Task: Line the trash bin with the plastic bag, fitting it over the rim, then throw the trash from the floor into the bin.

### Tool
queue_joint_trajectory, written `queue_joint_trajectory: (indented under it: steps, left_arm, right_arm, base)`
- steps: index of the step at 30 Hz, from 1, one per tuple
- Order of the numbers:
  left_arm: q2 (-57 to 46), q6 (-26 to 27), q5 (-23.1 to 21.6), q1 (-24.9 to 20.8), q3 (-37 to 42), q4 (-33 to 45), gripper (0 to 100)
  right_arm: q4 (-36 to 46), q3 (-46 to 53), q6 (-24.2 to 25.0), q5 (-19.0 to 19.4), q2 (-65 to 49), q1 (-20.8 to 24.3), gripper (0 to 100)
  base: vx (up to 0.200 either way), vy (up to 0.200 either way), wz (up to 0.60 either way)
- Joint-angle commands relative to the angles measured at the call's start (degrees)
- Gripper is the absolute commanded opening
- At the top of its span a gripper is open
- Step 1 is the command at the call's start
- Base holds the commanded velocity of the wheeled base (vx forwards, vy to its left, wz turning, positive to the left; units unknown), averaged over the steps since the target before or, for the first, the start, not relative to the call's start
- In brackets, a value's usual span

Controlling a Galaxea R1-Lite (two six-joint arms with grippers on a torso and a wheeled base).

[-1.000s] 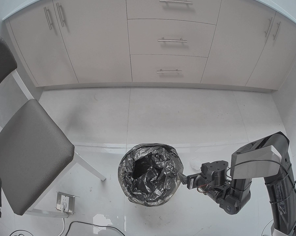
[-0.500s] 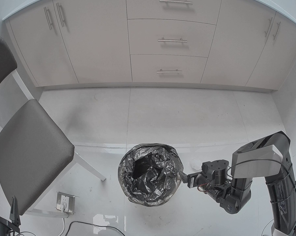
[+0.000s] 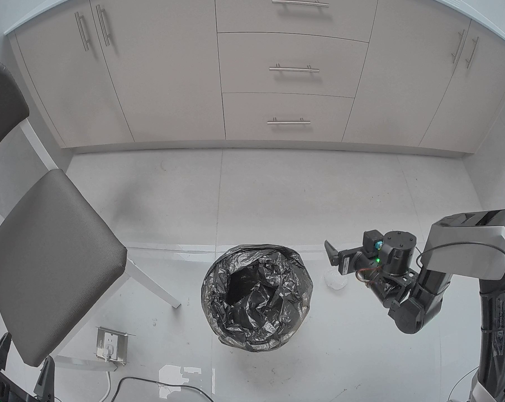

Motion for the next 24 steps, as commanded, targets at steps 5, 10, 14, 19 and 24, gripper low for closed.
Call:
queue_joint_trajectory:
  steps: [5,10,14,19,24]
  left_arm:
    - [-0.7,0.4,1.3,-0.1,0.9,-0.3,100]
    - [-0.7,0.2,1.2,-0.1,2.0,-2.9,100]
    - [-0.7,0.0,1.2,-0.1,2.0,-2.9,100]
    - [-0.7,-0.1,1.2,-0.1,2.0,-3.0,100]
    - [-0.7,0.1,1.2,0.0,2.0,-3.0,100]
  right_arm:
    - [5.3,-10.0,-1.8,-0.1,-1.7,-4.8,100]
    - [13.6,-20.2,-1.7,-0.4,1.4,-5.1,100]
    - [22.4,-33.2,-1.7,-3.1,6.3,-4.9,100]
    - [33.7,-46.1,-1.9,-4.3,10.9,-5.2,100]
    - [43.5,-58.6,-2.7,-4.7,15.4,-6.3,100]
  base:
    - [0.000,0.000,0.00]
    - [0.000,0.000,0.00]
    - [0.000,0.000,0.00]
    - [0.000,0.000,0.00]
    - [0.000,0.000,0.00]
